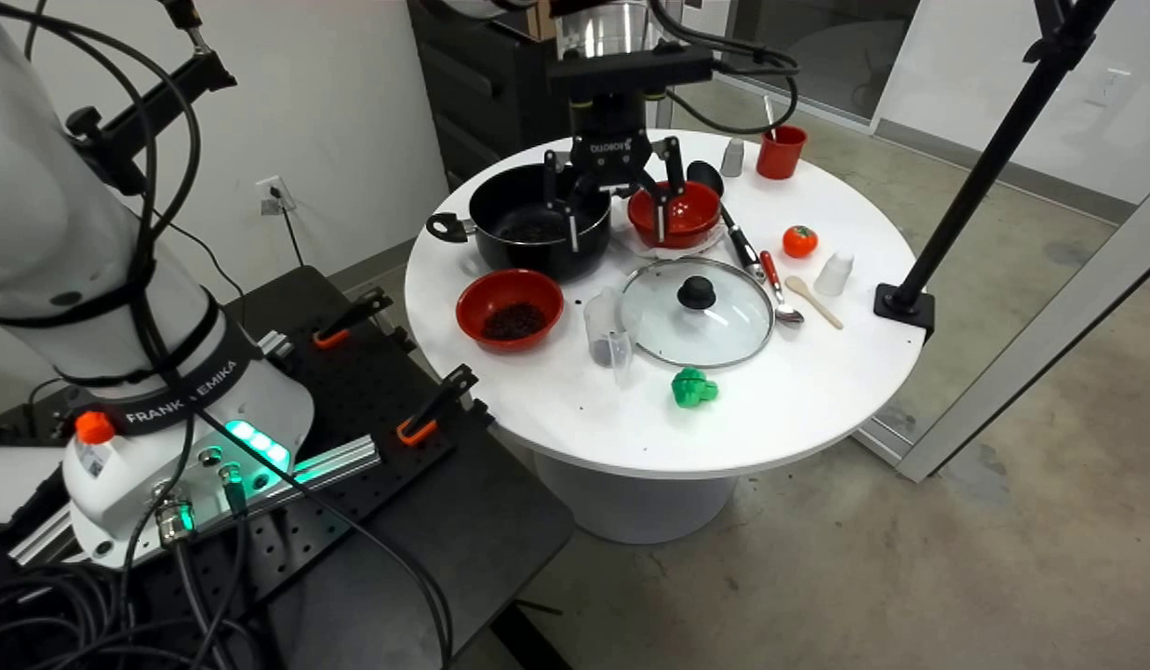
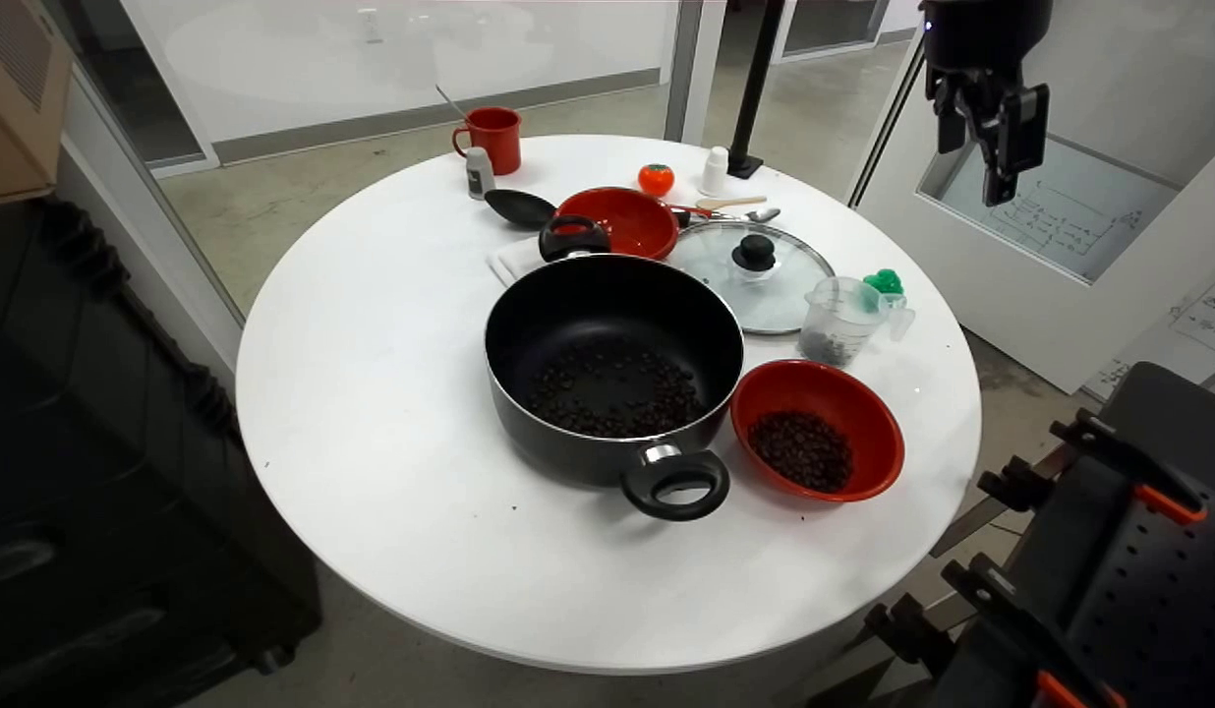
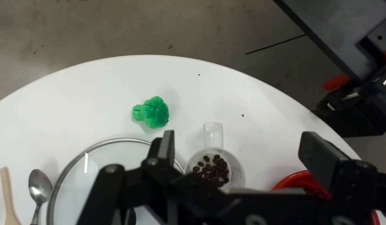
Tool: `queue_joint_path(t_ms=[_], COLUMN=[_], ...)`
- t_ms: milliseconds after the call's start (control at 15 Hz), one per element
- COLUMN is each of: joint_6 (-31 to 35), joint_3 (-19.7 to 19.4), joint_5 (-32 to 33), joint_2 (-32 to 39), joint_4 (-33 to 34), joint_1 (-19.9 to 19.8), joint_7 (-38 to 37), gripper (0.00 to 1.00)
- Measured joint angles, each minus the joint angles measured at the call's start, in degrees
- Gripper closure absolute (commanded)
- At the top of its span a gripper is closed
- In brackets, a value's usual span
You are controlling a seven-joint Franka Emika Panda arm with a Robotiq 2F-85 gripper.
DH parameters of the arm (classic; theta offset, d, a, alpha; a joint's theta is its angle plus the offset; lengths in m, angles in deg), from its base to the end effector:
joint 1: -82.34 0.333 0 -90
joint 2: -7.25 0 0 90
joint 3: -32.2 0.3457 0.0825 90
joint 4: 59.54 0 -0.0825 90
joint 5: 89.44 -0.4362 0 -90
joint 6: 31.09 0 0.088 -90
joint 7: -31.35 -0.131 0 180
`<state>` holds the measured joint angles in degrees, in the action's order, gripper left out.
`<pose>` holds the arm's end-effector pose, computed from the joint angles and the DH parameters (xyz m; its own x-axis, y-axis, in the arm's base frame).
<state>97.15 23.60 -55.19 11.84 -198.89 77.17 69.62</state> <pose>0.4687 -0.1440 0.2227 0.5799 0.6610 -0.4762 0.7712 -0.6339 0.0593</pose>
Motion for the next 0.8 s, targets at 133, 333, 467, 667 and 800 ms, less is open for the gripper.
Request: queue_joint_path(t_ms=[133, 333, 467, 667, 800], joint_6=[1.23, 3.32, 5.89, 10.12, 10.72], joint_3=[1.09, 1.6, 1.4, 0.74, 0.57], joint_5=[2.7, 3.57, 3.42, 1.24, 0.67], joint_2=[0.67, 0.8, 0.7, 0.26, -0.01], joint_4=[-1.47, -3.1, -4.0, -5.54, -5.85], joint_1=[0.16, 0.0, -0.83, -2.8, -3.48], joint_7=[-2.83, -5.52, -6.82, -7.86, -7.86], gripper=[0.0, 0.0, 0.0, 0.0, 0.0])
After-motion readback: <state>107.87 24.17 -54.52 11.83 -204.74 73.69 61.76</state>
